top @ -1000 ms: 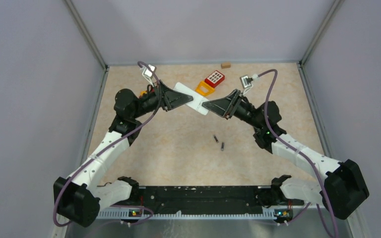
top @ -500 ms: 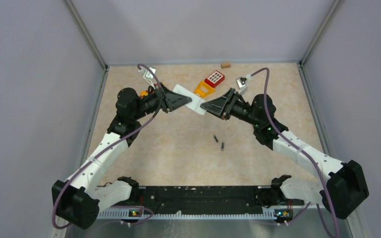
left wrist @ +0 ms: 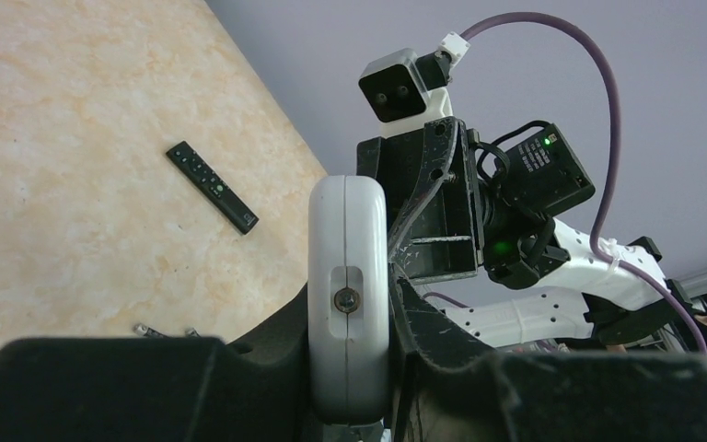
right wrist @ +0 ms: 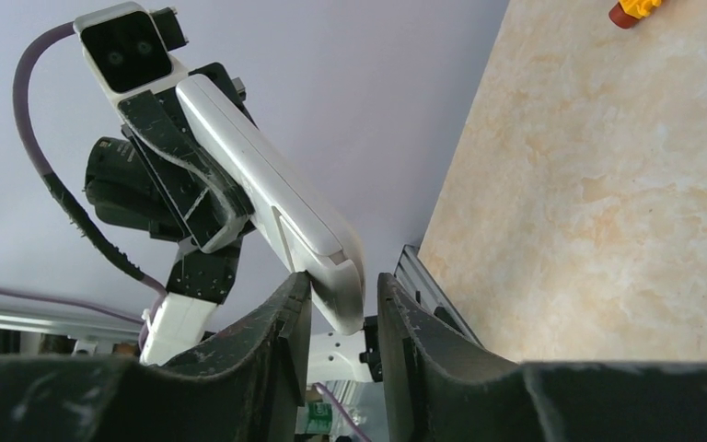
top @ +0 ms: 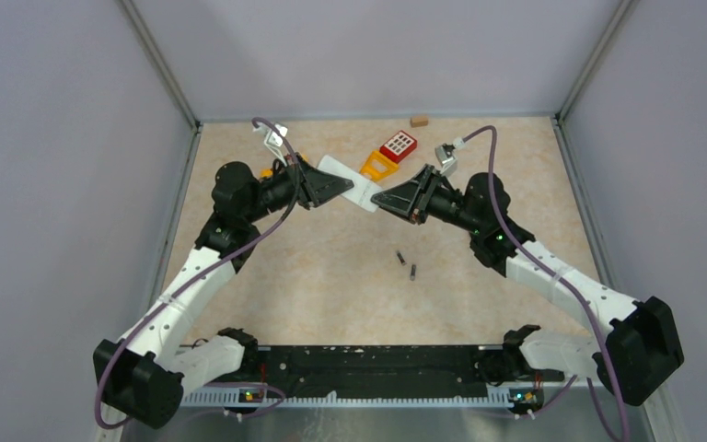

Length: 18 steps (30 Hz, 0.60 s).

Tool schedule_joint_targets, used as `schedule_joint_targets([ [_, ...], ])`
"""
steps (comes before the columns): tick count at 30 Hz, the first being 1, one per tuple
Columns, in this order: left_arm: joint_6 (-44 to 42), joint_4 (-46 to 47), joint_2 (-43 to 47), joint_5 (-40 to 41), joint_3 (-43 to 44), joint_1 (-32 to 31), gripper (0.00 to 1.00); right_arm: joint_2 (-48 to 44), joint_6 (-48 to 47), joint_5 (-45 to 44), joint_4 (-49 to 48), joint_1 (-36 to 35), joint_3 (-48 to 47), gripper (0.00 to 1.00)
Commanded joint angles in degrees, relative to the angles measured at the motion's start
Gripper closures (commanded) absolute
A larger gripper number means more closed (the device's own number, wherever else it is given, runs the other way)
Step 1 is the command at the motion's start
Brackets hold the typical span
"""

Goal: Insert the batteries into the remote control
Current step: Remove the battery cover from the remote control.

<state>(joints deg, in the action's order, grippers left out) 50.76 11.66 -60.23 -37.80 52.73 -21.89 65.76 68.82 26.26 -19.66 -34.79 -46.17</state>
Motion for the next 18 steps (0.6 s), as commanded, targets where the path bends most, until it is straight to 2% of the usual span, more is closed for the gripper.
schedule_joint_targets([
  [1, -2.0, 2.1, 1.9, 0.8, 3.1, -0.2, 1.00, -0.1, 0.9, 0.6, -0.6, 0.3, -0.8, 0.68],
  [11, -3.3, 1.9, 1.3, 1.2, 2.1, -0.2, 1.00, -1.0, 1.7, 0.5, -0.8, 0.3, 0.3, 0.80],
  [18, -6.0, -0.5, 1.6, 2.9, 1.8, -0.2, 1.00, -0.8, 6.5, 1.9, -11.5, 0.3, 4.1, 0.80],
])
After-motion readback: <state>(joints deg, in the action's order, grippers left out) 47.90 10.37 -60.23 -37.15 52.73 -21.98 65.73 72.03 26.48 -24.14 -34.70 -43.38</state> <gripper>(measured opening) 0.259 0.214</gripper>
